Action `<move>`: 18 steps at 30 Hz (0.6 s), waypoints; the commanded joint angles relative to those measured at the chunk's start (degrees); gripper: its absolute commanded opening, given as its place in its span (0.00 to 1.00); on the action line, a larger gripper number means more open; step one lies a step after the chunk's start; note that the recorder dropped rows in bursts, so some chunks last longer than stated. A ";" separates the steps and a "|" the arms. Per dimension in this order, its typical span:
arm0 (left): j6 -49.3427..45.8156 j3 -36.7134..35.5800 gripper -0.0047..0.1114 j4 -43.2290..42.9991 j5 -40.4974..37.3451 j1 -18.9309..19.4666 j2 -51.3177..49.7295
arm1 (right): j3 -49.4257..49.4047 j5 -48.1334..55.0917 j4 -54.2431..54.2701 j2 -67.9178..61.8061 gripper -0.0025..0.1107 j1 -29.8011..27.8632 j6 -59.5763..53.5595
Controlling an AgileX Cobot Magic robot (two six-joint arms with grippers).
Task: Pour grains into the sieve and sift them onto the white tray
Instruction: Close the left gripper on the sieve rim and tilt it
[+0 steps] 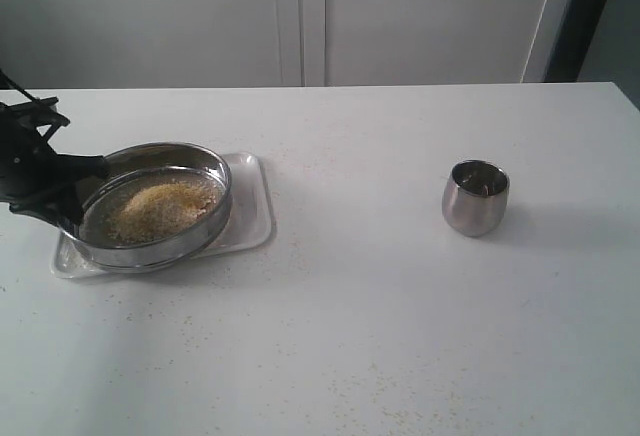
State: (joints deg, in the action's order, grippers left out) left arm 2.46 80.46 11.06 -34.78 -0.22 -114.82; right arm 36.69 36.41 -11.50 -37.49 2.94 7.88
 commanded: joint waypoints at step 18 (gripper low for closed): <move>0.33 0.25 0.27 1.98 -0.22 0.09 -0.55 | -0.27 -0.16 0.00 0.29 0.02 -0.30 -0.11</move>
State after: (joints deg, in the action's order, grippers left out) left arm 2.46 80.46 12.36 -34.46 -0.22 -115.33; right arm 36.69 36.41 -11.50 -37.49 2.94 7.88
